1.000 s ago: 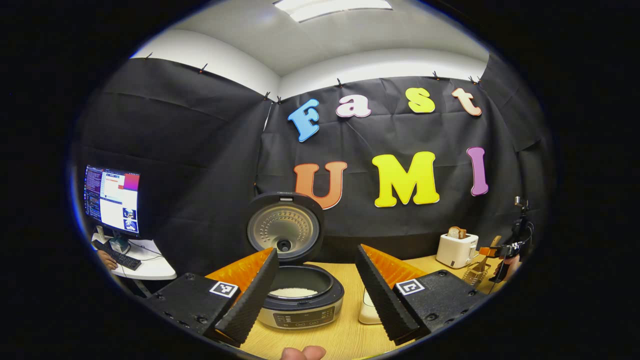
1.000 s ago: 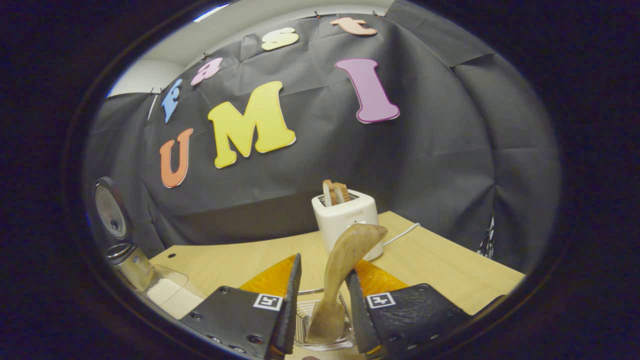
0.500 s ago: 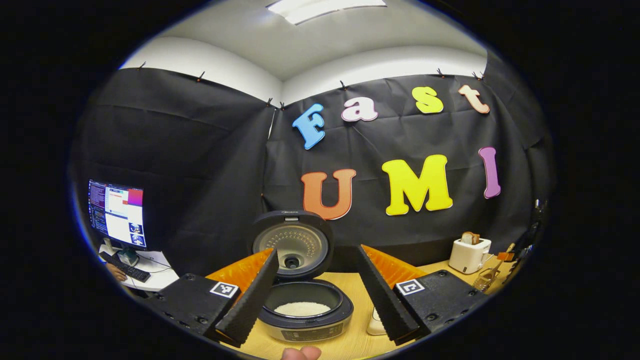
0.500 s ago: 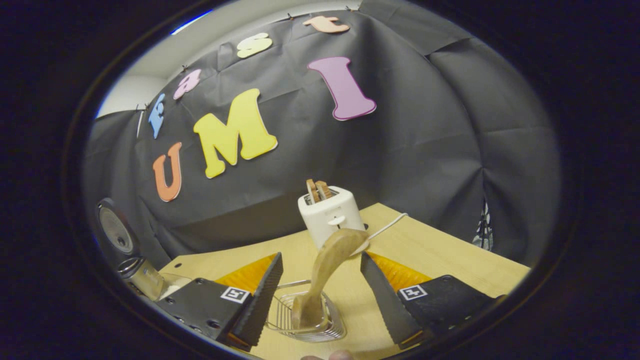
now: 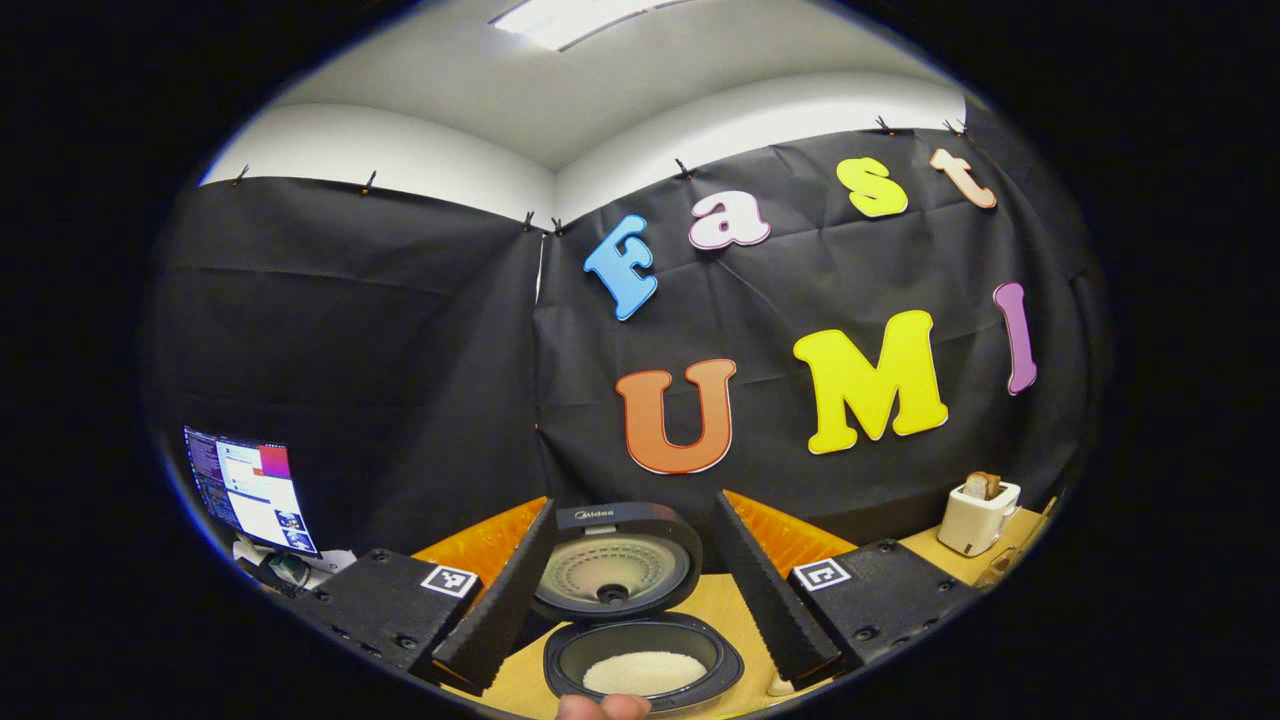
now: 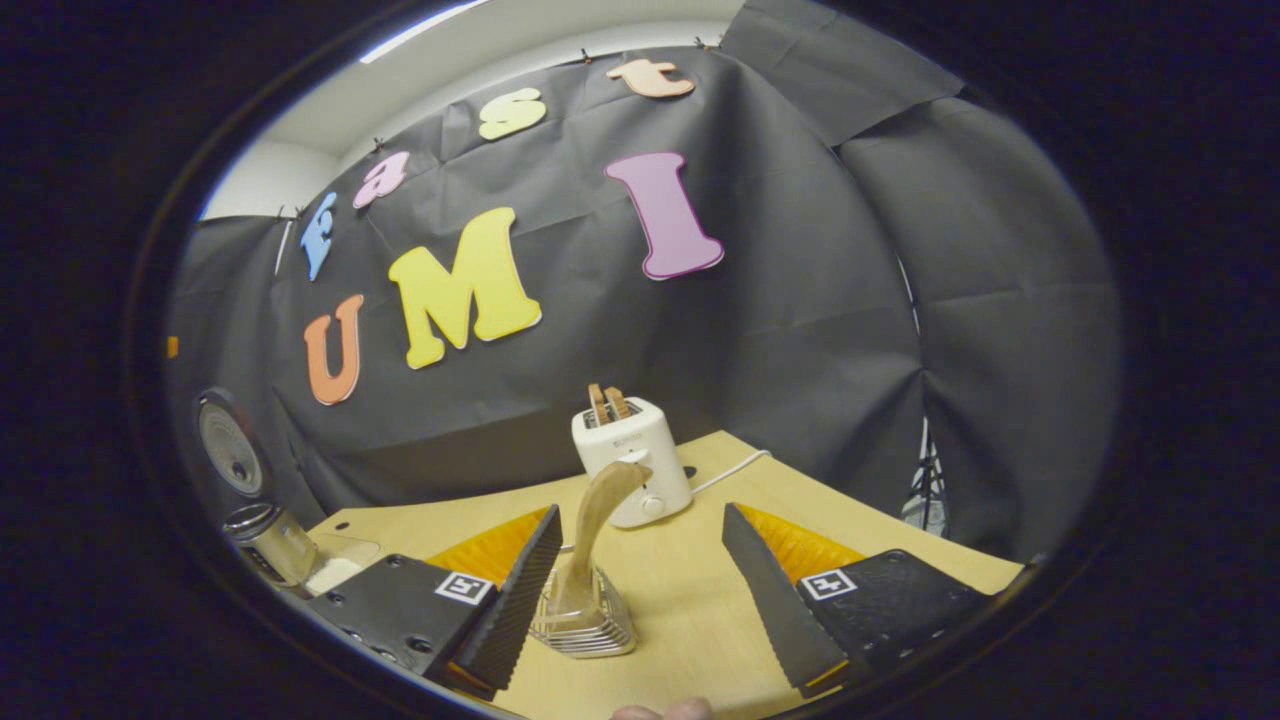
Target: Close the left gripper, press the button to open the rice cooker; take a wooden spoon from the chopstick holder with the right hand, scoop a spoonful of rice and pour it into the rice cooker, then put the wooden spoon back into the chopstick holder.
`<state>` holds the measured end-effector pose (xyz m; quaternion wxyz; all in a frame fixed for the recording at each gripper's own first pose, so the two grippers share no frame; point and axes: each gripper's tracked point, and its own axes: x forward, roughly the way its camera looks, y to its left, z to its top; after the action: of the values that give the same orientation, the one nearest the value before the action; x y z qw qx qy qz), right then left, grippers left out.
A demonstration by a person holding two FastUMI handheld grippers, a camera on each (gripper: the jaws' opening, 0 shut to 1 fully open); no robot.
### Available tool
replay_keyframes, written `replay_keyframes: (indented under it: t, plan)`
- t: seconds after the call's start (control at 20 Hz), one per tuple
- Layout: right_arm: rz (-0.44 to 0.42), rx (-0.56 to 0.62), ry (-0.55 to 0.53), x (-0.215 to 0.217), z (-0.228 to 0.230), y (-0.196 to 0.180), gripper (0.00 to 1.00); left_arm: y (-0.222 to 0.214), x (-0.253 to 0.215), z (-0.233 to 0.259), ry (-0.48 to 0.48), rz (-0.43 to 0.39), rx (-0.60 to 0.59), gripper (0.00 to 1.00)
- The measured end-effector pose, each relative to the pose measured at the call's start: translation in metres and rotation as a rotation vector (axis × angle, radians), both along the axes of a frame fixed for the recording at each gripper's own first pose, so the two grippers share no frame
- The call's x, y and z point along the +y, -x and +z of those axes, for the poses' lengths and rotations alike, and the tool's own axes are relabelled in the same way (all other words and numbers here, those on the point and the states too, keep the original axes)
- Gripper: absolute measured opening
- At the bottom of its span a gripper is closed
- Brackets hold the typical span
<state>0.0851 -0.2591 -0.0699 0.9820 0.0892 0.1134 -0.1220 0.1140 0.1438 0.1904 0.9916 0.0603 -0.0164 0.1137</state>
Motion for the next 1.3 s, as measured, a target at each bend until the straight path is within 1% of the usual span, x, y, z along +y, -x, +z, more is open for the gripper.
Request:
replay_keyframes:
  t: [0.05,0.1,0.2,0.25,0.3,0.35,0.4,0.45,0.55,0.6,0.65,0.8,0.85,0.9,1.0,1.05,1.15,1.2,1.3]
  plan:
    - [0.0,-0.011,0.012,0.0,0.005,0.005,0.92,-0.012,0.005,0.003,0.004,0.008,0.008,0.98]
    - [0.0,-0.021,0.024,0.001,0.009,0.01,0.95,-0.024,0.01,0.006,-0.007,0.02,0.018,0.99]
    - [0.004,-0.038,0.033,0.002,0.015,0.02,0.95,-0.051,0.019,0.01,-0.029,0.026,0.047,0.98]
    - [0.004,-0.043,0.034,0.002,0.016,0.025,0.95,-0.066,0.021,0.009,-0.015,0.014,0.075,0.98]
    - [0.002,-0.047,0.035,0.001,0.016,0.028,0.95,-0.079,0.026,0.006,0.016,0.007,0.099,0.98]
    - [0.0,-0.046,0.035,-0.001,0.015,0.033,0.95,-0.09,0.033,0.001,0.068,0.008,0.122,0.94]
    - [-0.011,-0.043,0.035,-0.006,0.014,0.038,0.95,-0.103,0.039,-0.004,0.113,0.004,0.147,0.98]
    - [-0.023,-0.05,0.029,-0.011,0.016,0.042,0.92,-0.115,0.05,-0.007,0.122,0.024,0.162,0.98]
    - [-0.047,-0.059,0.015,-0.02,0.018,0.051,0.92,-0.133,0.075,-0.02,0.098,0.077,0.227,0.98]
    - [-0.056,-0.063,0.009,-0.023,0.018,0.054,0.95,-0.139,0.084,-0.033,0.099,0.095,0.268,0.98]
    - [-0.065,-0.07,0.007,-0.027,0.017,0.058,0.95,-0.143,0.089,-0.045,0.11,0.107,0.305,0.98]
    - [-0.068,-0.062,0.015,-0.028,0.009,0.065,0.95,-0.15,0.107,-0.064,0.106,0.157,0.352,0.98]
    - [-0.068,-0.062,0.028,-0.029,0.008,0.067,0.95,-0.152,0.104,-0.069,0.12,0.143,0.368,0.98]
    - [-0.069,-0.072,0.039,-0.03,0.01,0.069,0.92,-0.151,0.1,-0.073,0.135,0.129,0.38,0.99]
    - [-0.063,-0.082,0.041,-0.024,0.013,0.071,0.92,-0.152,0.1,-0.073,0.149,0.11,0.377,0.98]
    - [-0.055,-0.085,0.035,-0.019,0.012,0.071,0.95,-0.15,0.094,-0.075,0.172,0.09,0.384,0.98]
    - [-0.038,-0.099,0.031,-0.009,0.015,0.072,0.95,-0.142,0.089,-0.079,0.215,0.077,0.386,0.91]
    - [-0.027,-0.107,0.031,-0.003,0.018,0.071,0.95,-0.137,0.087,-0.08,0.212,0.065,0.386,0.89]
    - [0.013,-0.113,0.035,0.015,0.02,0.07,0.95,-0.123,0.08,-0.083,0.214,0.042,0.376,0.9]
